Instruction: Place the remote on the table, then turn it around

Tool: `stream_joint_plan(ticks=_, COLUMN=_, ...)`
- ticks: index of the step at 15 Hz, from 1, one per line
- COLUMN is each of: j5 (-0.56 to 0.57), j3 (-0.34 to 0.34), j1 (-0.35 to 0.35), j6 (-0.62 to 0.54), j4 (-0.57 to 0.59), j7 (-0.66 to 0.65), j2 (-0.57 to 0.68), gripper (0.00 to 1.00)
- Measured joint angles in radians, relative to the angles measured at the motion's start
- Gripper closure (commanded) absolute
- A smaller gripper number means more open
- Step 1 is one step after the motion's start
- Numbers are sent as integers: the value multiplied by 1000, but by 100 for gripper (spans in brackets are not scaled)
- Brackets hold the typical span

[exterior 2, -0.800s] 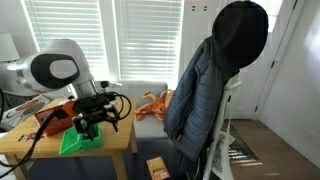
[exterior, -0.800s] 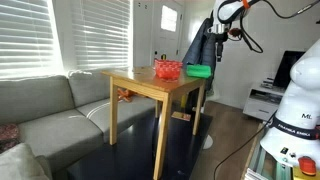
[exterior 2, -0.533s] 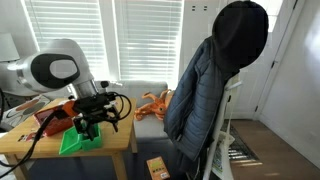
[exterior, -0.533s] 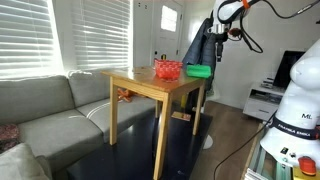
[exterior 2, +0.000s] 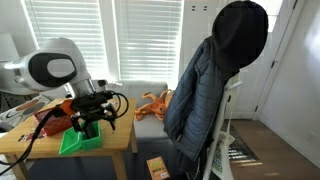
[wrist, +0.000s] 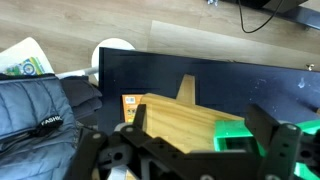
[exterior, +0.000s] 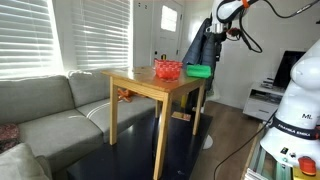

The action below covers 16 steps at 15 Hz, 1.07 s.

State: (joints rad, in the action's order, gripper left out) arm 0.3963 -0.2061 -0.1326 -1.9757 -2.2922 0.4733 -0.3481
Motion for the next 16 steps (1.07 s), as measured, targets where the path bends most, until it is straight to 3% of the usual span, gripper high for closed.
stream_joint_plan(ticks=7, j5=-174, j3=25, j1=121, j6=-41, j4=27, j7=47, j2=-8, gripper=0)
stream_joint_plan(ticks=16, j5=-307, j3=18, j1=128, j6=-169, j4=20, j7=122, j2=31, gripper=2)
